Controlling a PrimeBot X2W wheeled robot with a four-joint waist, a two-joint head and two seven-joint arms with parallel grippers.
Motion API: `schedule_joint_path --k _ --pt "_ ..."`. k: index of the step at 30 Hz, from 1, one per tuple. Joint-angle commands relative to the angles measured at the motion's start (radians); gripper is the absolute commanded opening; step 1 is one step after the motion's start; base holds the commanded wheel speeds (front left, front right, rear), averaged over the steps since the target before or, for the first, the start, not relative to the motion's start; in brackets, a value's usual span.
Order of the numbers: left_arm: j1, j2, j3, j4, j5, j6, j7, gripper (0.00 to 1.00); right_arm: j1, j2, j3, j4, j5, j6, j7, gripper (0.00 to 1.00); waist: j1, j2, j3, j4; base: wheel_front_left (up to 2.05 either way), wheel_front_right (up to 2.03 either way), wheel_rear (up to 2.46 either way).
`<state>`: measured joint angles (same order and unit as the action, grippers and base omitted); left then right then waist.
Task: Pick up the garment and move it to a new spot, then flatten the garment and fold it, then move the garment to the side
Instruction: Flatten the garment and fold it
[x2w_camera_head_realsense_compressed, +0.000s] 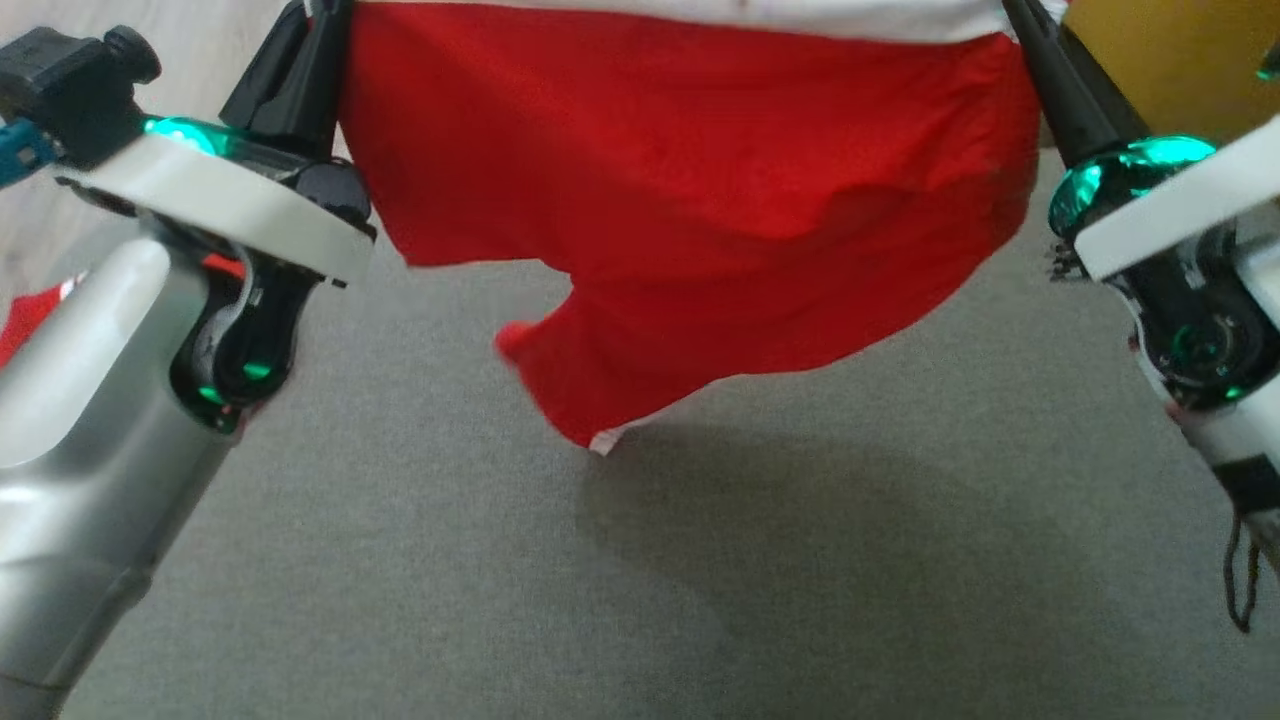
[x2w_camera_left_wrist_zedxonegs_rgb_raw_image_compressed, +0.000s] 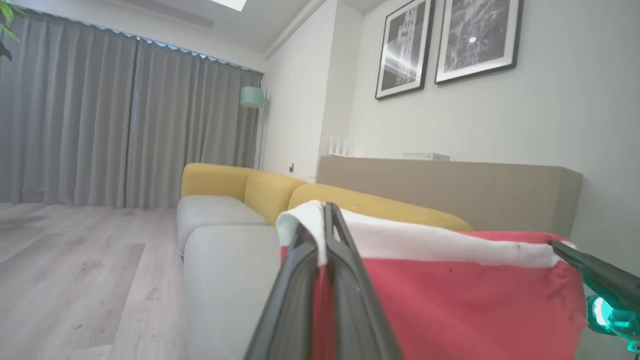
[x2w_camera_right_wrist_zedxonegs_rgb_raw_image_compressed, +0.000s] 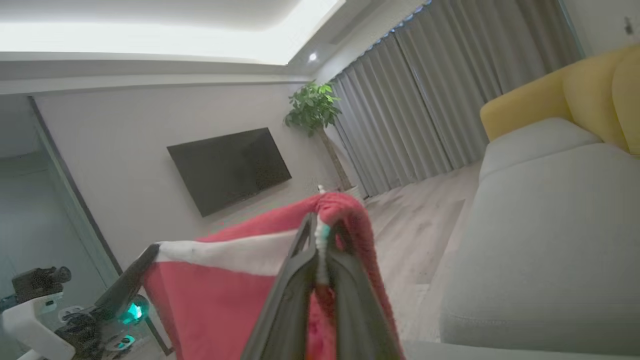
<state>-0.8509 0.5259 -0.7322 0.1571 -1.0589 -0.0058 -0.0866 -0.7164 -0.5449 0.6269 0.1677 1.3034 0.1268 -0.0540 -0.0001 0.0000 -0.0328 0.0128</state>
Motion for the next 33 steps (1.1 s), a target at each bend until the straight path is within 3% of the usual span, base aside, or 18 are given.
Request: schedule_joint_path --k 1,4,10,15,22,27,33 --pt "-0.063 0.046 0.051 -0.023 0.003 0.015 0.016 0.00 -0.044 0.008 -0.015 0.013 -0.007 0.004 0.030 0.00 0.0001 0.0000 0.037 0.000 0.00 0.00 0.00" --pt "-0.080 0.040 0.052 -0.008 0.004 0.030 0.027 0.00 -0.102 0.048 -0.015 0.078 -0.050 0.004 0.070 0.00 0.0001 0.0000 0.100 -0.003 0.00 0.00 0.00" --pt "-0.202 0.015 0.042 0.134 0.140 0.044 -0.070 0.00 -0.284 0.167 -0.037 0.290 -0.166 0.004 0.077 0.00 0.0001 0.0000 0.209 -0.025 0.00 0.00 0.00" --pt "-0.359 -0.049 0.051 0.280 0.227 0.036 -0.145 0.00 -0.487 0.237 -0.060 0.438 -0.299 0.004 -0.041 0.00 0.0001 0.0000 0.267 -0.027 0.00 0.00 0.00" --pt "-0.461 -0.112 0.149 0.329 0.315 0.025 -0.174 0.00 -0.607 0.268 -0.054 0.530 -0.394 0.004 -0.174 0.00 0.0001 0.0000 0.302 -0.011 0.00 0.00 0.00" --pt "-0.313 -0.166 0.212 0.350 0.354 -0.016 -0.175 0.00 -0.520 0.266 0.008 0.542 -0.380 0.004 -0.195 0.00 0.0001 0.0000 0.314 0.002 0.00 0.00 0.00" --pt "0.050 -0.266 0.357 0.361 0.369 -0.053 -0.175 0.00 -0.266 0.239 0.157 0.479 -0.315 0.004 -0.202 0.00 0.0001 0.0000 0.301 0.000 0.00 0.00 0.00"
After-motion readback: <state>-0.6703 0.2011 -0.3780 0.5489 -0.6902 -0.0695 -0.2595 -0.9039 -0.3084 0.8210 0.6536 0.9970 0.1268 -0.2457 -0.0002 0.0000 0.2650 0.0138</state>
